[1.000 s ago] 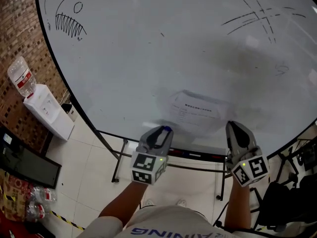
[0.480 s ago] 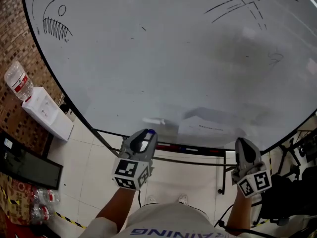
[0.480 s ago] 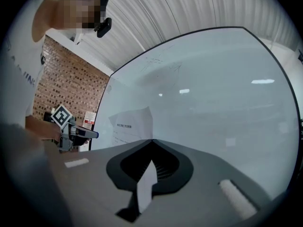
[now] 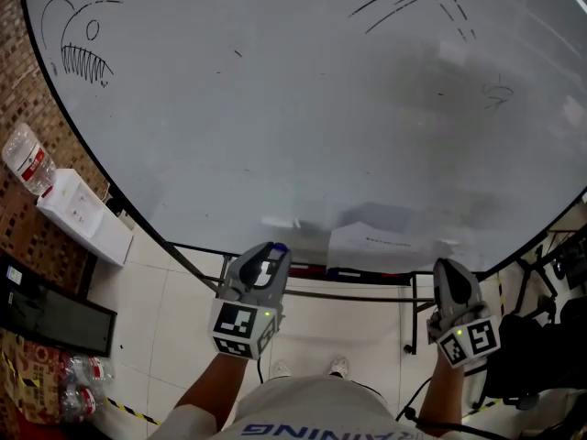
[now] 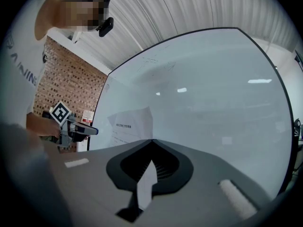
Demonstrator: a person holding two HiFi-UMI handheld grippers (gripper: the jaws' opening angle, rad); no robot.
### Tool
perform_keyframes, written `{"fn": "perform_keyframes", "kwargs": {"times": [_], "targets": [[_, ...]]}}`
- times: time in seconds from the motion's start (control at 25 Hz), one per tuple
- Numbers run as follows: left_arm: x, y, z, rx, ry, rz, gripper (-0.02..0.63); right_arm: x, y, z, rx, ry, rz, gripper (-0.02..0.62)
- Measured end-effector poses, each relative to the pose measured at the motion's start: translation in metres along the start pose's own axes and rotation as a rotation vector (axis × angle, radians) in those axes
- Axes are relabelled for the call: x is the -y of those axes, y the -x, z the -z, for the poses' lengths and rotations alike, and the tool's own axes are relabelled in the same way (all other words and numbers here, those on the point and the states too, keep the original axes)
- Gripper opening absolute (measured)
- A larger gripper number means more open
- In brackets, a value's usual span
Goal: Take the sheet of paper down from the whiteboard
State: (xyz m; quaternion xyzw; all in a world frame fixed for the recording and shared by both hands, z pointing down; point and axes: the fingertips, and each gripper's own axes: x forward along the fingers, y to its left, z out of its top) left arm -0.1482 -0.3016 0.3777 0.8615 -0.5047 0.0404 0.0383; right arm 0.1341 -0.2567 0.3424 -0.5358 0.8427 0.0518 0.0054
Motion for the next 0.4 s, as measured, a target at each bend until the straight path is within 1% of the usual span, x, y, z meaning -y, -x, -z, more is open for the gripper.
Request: {"fn": "perform_keyframes", "kwargs": {"times": [0.16, 0.4], "targets": [[0.0016, -0.0015, -0.0025, 0.004, -0.006, 0.008, 0.129, 0.0024, 0.0014, 0.0035, -0.004, -0.007, 0.002, 0.006], [-0.0005, -0.0014, -0.0019, 0.005, 0.013, 0.003, 0.129, 0.0036, 0.0008, 0.0046, -0.008, -0.006, -0.001, 0.006]]}}
